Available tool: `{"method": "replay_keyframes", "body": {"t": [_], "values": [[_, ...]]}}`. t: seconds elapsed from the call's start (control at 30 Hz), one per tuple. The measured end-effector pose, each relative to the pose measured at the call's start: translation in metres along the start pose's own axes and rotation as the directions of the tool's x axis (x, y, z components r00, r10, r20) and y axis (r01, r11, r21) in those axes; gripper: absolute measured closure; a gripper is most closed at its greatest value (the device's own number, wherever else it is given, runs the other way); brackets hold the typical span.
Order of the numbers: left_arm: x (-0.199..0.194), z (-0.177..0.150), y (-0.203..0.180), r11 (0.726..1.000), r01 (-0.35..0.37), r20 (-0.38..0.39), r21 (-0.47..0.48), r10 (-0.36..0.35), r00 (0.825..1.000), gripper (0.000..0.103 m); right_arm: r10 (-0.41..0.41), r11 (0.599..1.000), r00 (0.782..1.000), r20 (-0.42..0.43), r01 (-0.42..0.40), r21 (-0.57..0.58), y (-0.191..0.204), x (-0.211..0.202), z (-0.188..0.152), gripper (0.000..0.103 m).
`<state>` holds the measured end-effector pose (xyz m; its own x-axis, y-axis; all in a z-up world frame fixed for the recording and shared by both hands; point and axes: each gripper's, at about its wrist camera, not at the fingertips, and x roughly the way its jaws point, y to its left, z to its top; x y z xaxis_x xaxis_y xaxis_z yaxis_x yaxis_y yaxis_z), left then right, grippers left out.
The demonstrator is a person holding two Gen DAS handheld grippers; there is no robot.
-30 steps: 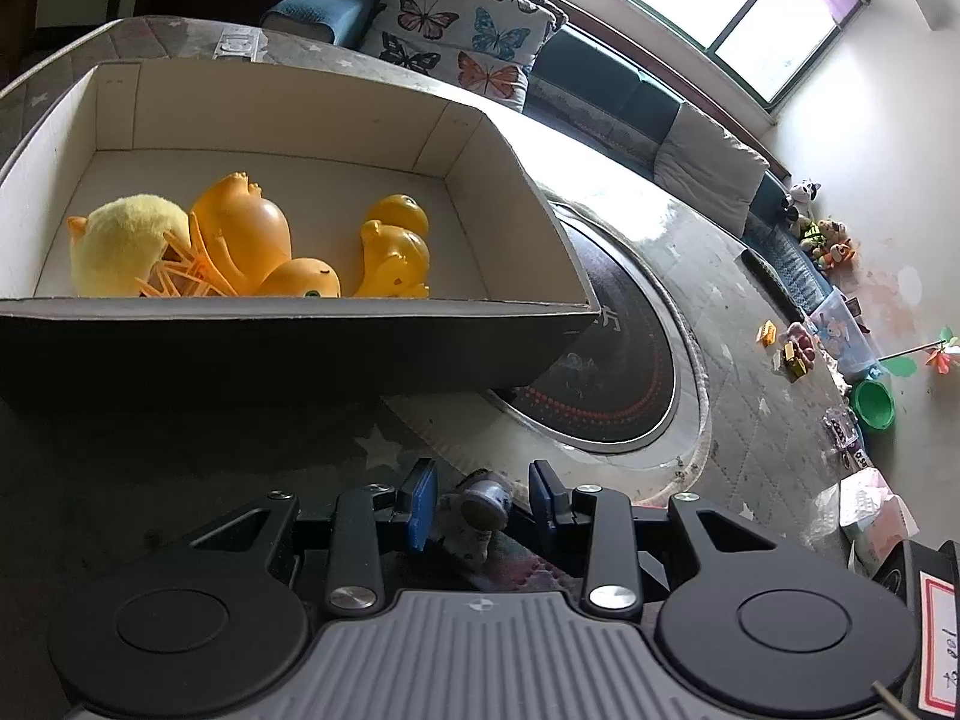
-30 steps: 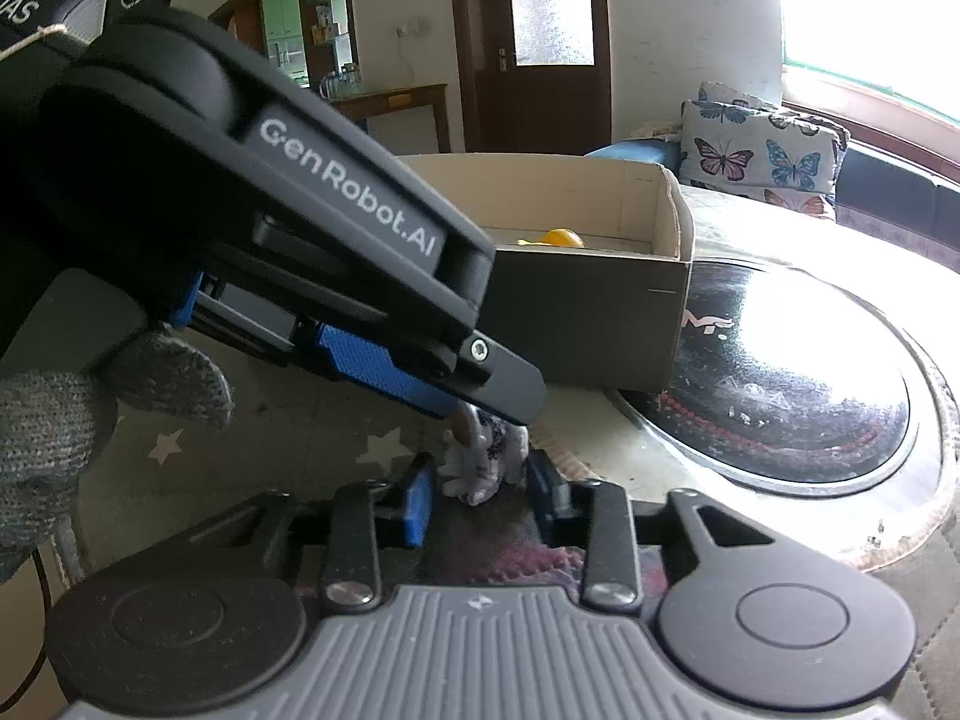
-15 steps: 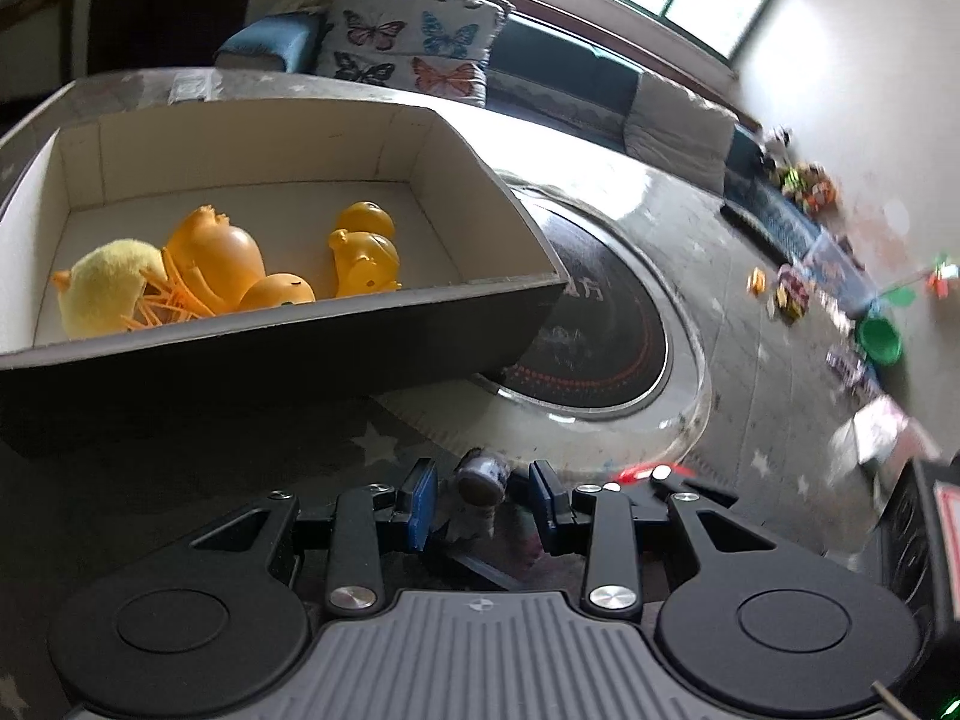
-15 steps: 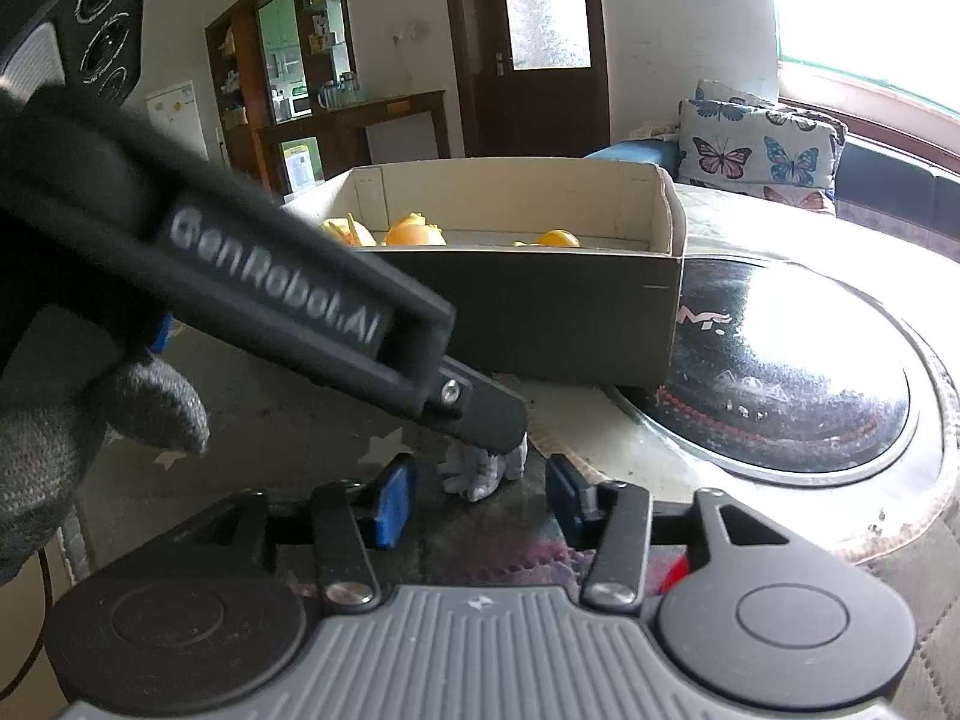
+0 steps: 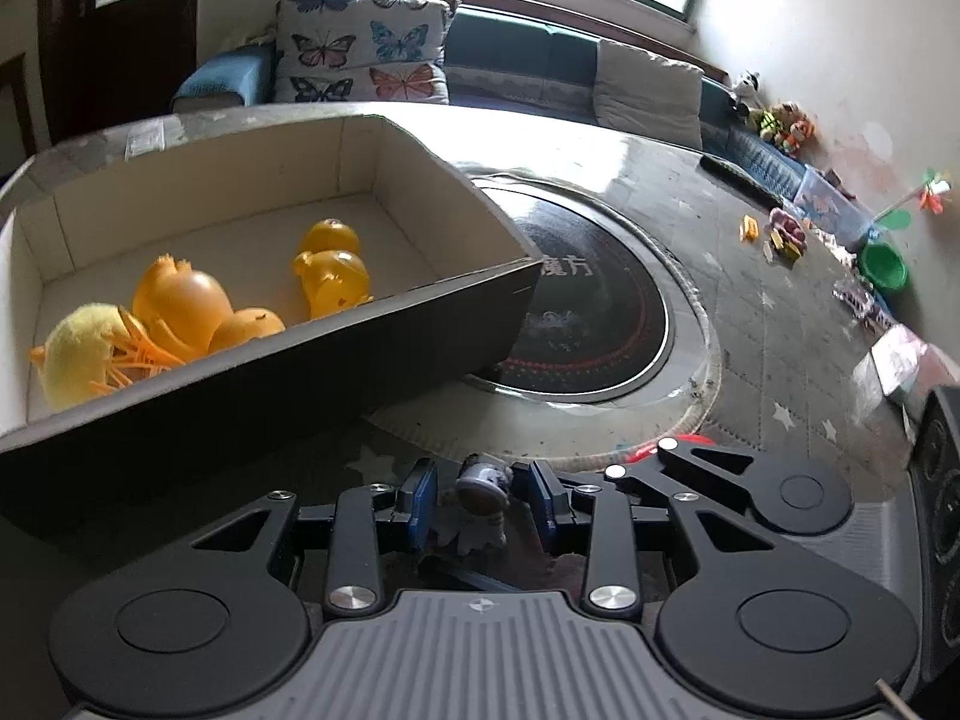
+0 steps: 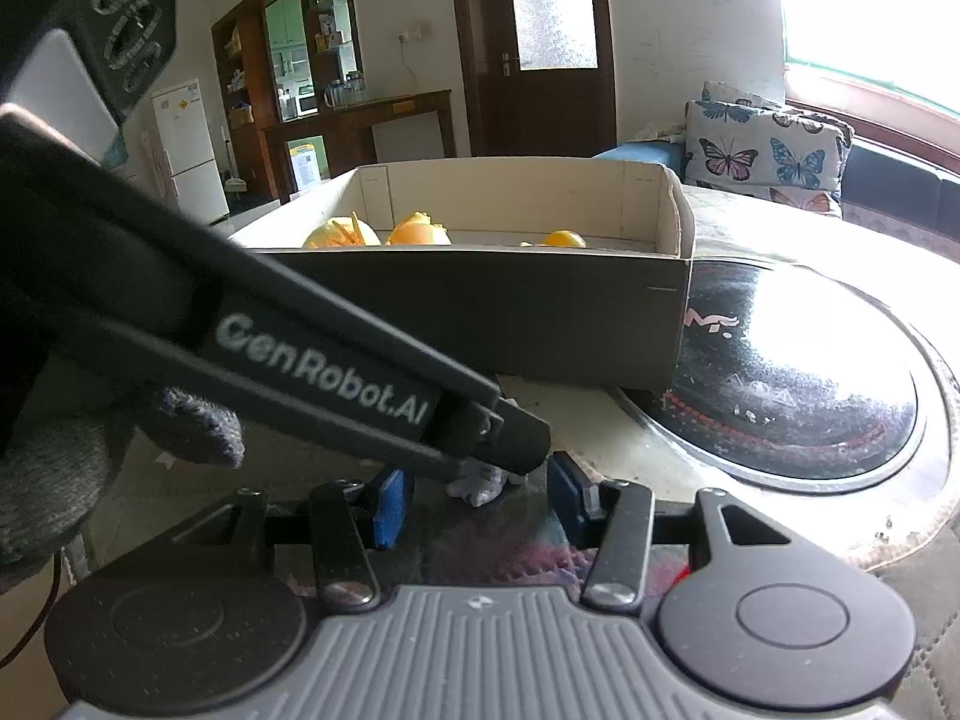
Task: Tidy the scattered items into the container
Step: 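Lower the left gripper onto the grey toy figure and close, then lift the grey toy figure into the box and open the left gripper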
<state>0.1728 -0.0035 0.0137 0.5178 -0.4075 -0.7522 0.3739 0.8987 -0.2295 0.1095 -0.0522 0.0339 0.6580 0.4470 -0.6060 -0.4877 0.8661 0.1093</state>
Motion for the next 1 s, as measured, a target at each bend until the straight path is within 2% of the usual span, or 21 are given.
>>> {"method": "replay_keyframes", "body": {"t": [0.07, 0.13, 0.3, 0.4, 0.43, 0.57, 1.0], "values": [[0.002, 0.001, 0.007, 0.999, 0.033, 0.002, -0.03, -0.033, 0.999, 0.069, 0.0, 1.0, 1.0, 0.0, 0.0, 0.0, -0.001, 0.0, 0.001, 0.053], [0.003, 0.001, 0.012, 0.997, 0.059, 0.004, -0.057, -0.059, 0.998, 0.075, -0.002, 1.0, 1.0, 0.001, 0.002, 0.0, -0.001, 0.001, 0.002, 0.053], [0.005, 0.003, 0.023, 0.991, 0.083, 0.005, -0.109, -0.083, 0.997, 0.081, -0.008, 1.0, 1.0, -0.001, 0.008, -0.011, 0.001, 0.003, 0.003, 0.054], [0.005, 0.004, 0.025, 0.989, 0.089, 0.004, -0.119, -0.089, 0.996, 0.081, -0.01, 1.0, 1.0, 0.0, 0.01, -0.015, 0.003, 0.004, 0.004, 0.055], [0.005, 0.004, 0.025, 0.989, 0.089, 0.004, -0.12, -0.089, 0.996, 0.081, -0.009, 1.0, 1.0, 0.002, 0.009, -0.014, 0.002, 0.004, 0.004, 0.061], [0.006, 0.005, 0.026, 0.987, 0.092, 0.005, -0.129, -0.093, 0.996, 0.081, -0.015, 1.0, 1.0, 0.004, 0.015, -0.004, 0.0, 0.005, 0.005, 0.072], [-0.006, 0.011, 0.024, 0.984, 0.102, 0.026, -0.149, -0.099, 0.995, 0.081, -0.013, 1.0, 1.0, 0.026, 0.012, 0.003, -0.001, -0.007, 0.013, 0.072]]}}
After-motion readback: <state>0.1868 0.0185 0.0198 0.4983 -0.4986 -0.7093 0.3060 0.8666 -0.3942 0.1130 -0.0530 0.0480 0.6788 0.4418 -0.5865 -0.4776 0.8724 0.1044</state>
